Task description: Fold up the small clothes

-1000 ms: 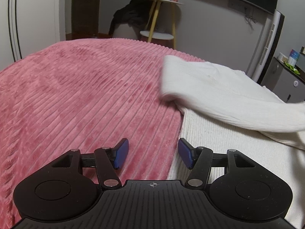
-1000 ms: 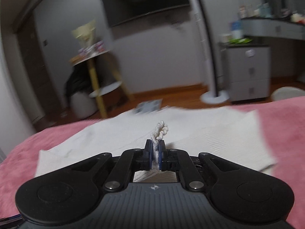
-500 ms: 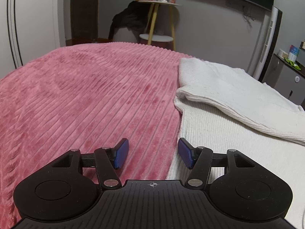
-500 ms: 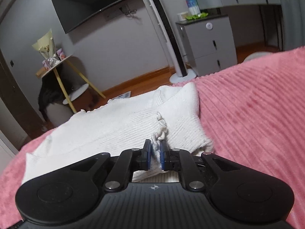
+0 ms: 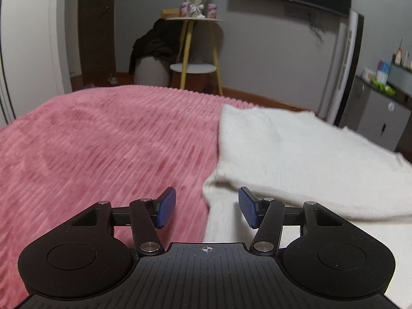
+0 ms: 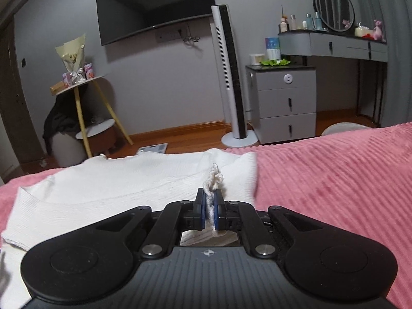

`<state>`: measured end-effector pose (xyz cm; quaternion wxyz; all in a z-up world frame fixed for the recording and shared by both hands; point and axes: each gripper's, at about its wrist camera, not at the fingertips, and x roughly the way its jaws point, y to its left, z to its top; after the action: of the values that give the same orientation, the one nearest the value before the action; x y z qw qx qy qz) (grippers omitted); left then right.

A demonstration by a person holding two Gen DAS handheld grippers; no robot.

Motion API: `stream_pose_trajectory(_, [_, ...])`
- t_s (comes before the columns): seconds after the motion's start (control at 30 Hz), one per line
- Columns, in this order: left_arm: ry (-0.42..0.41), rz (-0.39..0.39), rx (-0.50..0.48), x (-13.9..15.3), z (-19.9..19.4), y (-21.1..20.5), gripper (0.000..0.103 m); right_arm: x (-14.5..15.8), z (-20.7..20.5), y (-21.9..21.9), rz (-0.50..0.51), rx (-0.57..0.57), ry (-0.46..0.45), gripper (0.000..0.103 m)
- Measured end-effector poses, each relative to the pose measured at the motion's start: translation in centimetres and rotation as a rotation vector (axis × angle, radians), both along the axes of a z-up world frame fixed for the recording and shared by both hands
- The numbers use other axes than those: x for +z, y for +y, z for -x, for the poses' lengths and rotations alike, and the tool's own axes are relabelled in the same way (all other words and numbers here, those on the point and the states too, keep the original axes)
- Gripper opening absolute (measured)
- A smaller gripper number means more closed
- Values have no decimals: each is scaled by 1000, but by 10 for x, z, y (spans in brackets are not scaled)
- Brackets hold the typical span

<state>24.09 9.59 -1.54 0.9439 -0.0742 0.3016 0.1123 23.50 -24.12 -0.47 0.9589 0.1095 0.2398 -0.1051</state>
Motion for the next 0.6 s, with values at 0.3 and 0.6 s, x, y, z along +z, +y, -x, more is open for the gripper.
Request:
stream_pose_trajectory(0.3, [14, 8, 12, -7, -31, -6, 58, -12, -1, -4, 122, -21, 18, 5])
stream_pose_trajectory(0.6, [96, -33, -34, -22, -46, -6, 71, -27, -15, 0, 204, -29, 120, 6])
